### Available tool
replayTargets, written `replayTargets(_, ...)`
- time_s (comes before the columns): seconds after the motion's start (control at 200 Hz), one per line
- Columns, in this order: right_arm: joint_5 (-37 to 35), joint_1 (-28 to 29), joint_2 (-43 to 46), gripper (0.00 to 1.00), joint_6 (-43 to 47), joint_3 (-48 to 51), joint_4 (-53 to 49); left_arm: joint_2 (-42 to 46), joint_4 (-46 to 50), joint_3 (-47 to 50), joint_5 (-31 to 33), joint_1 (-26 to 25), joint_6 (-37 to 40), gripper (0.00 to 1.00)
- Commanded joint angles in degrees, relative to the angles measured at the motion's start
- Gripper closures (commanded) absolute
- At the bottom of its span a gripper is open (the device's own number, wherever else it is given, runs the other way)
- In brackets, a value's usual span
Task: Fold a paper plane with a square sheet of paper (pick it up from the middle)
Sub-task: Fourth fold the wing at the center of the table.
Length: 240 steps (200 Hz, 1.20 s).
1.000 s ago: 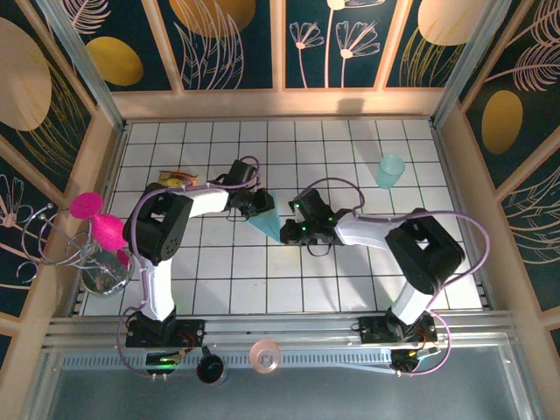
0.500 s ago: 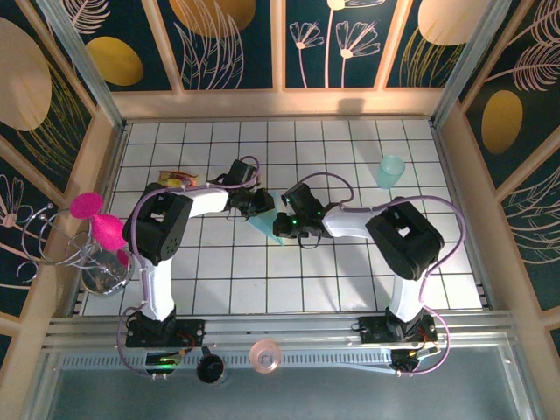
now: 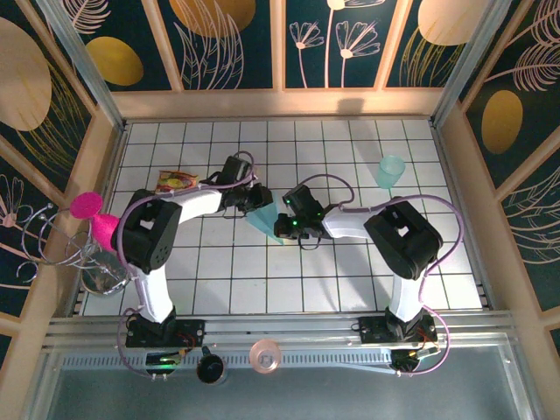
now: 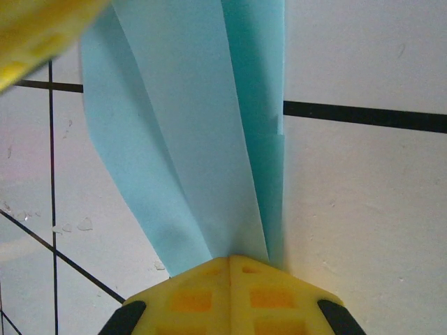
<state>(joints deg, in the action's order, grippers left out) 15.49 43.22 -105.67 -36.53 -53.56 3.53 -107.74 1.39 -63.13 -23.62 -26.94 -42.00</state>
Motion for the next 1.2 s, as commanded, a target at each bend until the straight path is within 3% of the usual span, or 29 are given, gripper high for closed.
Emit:
replayTargets(0.0, -0.23, -0.32, 1.41, 0.95, 0.54, 3.42, -4.58, 3.7, -3.82, 4.24, -1.62, 0.23, 0.51, 0.79)
replayTargets(0.18, 2.06, -0.51, 2.62, 0.95, 1.86, 5.16, -4.93, 5.0, -5.65, 9.24, -3.31, -0.67, 1.12, 0.8)
replayTargets(0.631, 2.53, -0.86, 2.03, 0.95, 1.8, 5.13, -5.41, 0.69, -7.56, 9.29, -7.49, -3.06, 3.24, 0.83)
replayTargets(0.831, 2.2, -0.95, 1.41, 0.95, 1.97, 5.18, -6.2, -2.07, -6.48, 7.76, -6.17, -3.12, 3.16, 0.84)
replayTargets(1.196, -1.19, -1.25, 0.26, 0.96, 4.7, 5.93, -13.07, -5.22, 0.78, 2.93, 1.98, -2.52, 4.44, 0.84)
